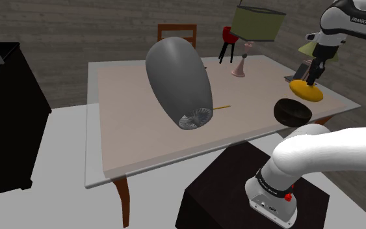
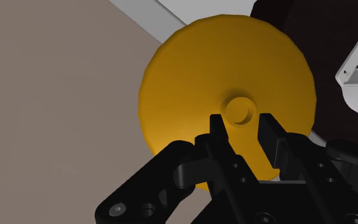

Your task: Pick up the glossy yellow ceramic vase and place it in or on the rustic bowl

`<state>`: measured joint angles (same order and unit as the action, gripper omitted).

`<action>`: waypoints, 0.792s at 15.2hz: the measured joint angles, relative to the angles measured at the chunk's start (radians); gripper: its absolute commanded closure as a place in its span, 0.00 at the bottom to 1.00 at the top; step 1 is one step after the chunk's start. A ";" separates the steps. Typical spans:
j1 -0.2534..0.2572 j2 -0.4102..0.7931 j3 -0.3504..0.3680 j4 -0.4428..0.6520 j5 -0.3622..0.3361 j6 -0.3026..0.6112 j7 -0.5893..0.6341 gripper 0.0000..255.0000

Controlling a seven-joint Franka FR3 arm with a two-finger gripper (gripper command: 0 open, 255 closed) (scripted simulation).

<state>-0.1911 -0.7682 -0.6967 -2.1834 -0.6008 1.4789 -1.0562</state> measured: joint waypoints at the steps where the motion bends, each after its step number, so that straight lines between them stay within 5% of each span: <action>1: -0.002 -0.004 -0.003 -0.013 -0.003 0.010 0.003 1.00; 12: -0.014 -0.023 -0.059 -0.154 -0.049 0.133 0.037 1.00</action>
<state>-0.2052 -0.7916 -0.7557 -2.3375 -0.6502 1.6124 -1.0191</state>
